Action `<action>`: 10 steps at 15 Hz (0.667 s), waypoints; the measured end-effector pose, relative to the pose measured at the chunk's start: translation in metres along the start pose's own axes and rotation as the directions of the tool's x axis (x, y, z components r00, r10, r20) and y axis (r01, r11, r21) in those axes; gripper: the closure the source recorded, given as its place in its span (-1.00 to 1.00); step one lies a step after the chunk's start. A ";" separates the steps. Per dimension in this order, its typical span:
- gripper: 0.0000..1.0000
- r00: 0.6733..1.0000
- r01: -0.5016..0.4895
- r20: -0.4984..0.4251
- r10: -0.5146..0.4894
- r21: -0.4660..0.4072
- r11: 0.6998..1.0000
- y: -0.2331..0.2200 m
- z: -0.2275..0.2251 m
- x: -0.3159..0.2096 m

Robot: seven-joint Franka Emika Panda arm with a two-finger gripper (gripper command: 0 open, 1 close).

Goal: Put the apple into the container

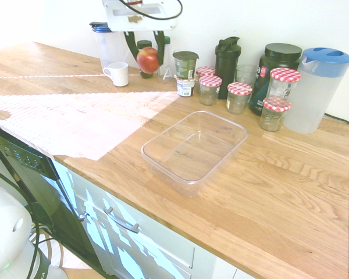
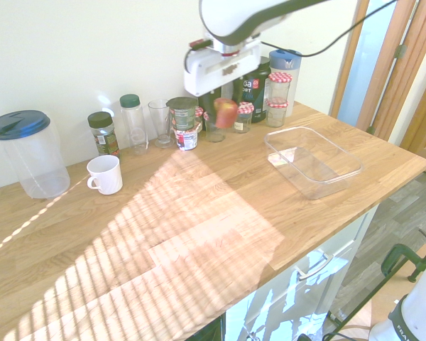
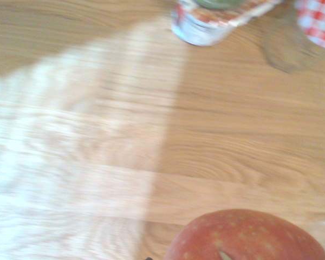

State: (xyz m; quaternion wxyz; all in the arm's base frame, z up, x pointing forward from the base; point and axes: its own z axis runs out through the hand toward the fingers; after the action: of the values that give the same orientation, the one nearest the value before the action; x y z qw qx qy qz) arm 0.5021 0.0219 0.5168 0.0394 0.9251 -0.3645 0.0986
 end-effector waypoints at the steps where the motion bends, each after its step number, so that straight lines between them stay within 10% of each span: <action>1: 1.00 1.000 -0.029 -0.009 0.028 -0.028 0.999 0.028 0.009 0.010; 10: 1.00 0.988 -0.145 0.036 0.150 -0.106 0.984 0.159 0.091 0.050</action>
State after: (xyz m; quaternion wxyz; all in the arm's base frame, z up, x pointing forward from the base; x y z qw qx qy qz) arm 0.4435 -0.1411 0.4383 0.0718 0.8942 -0.4374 0.0619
